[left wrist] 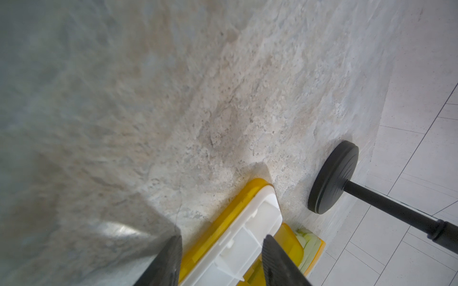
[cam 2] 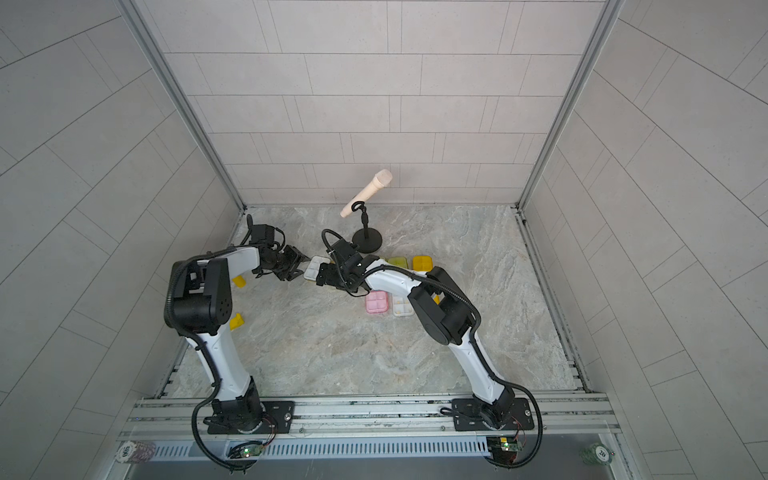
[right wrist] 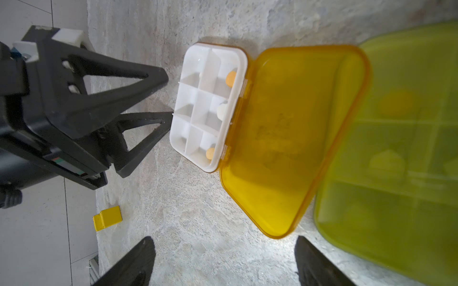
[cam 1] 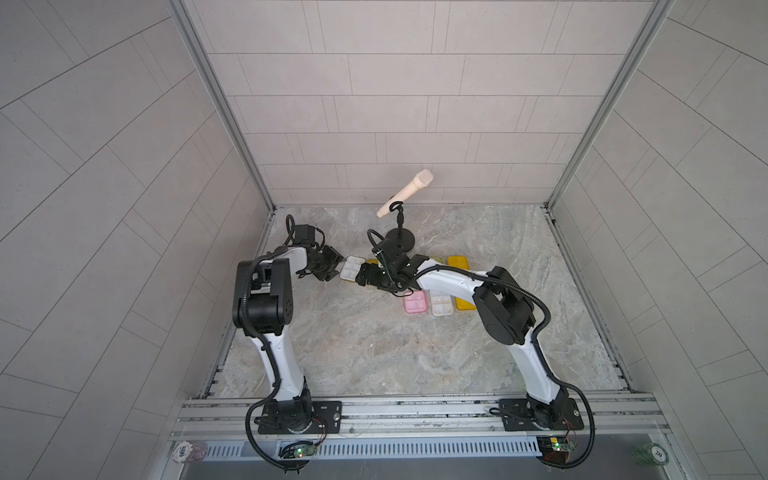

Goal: Close pillboxes
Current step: Close the lid on the pillbox.

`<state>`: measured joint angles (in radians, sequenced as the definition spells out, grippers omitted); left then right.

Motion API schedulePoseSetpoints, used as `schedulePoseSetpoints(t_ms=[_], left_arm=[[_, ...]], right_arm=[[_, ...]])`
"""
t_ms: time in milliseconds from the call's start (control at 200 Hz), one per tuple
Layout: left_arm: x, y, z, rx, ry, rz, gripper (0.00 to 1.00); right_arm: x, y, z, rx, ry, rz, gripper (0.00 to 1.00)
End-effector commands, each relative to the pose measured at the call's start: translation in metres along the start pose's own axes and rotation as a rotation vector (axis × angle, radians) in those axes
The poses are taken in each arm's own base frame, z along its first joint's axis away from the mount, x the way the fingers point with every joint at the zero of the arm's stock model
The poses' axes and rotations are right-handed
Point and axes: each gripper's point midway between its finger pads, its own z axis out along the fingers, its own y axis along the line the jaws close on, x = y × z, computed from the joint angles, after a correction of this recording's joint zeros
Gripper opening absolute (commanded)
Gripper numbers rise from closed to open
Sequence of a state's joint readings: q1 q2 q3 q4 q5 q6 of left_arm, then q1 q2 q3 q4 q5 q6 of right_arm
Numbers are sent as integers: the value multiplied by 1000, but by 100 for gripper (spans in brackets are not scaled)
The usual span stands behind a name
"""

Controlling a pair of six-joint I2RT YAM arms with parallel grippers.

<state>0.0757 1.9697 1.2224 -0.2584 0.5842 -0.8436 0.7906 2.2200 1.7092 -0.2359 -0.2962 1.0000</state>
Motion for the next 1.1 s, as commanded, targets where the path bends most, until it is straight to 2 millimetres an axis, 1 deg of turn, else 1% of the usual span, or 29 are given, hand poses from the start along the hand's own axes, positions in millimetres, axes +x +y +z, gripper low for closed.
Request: schedulePoseSetpoints(t_ms=[0,165,410,635,761,971,1096], left_arm=[[5,4,6,-1,19,-13,57],[6,2,7,3,24,-11,57],[9,2,11,7,35,-20,57],[12,0,12,16,40,-24,57],[18,-2,15,33,53,-34,57],[24,-8,18,87,77,-71,57],[23,-11,15,107,67,-84,57]], right_arm=[[-1,-2,6,1,9,27,90],[-5,3,8,-13,1,24,89],[-14,11,3,-37,-20,6,89],[-22,26,-4,-70,-34,-31,88],[-27,31,-8,-71,-47,-51,88],[-34,34,-7,-55,-63,-67,88],[-36,37,-5,-50,-59,-80,88]])
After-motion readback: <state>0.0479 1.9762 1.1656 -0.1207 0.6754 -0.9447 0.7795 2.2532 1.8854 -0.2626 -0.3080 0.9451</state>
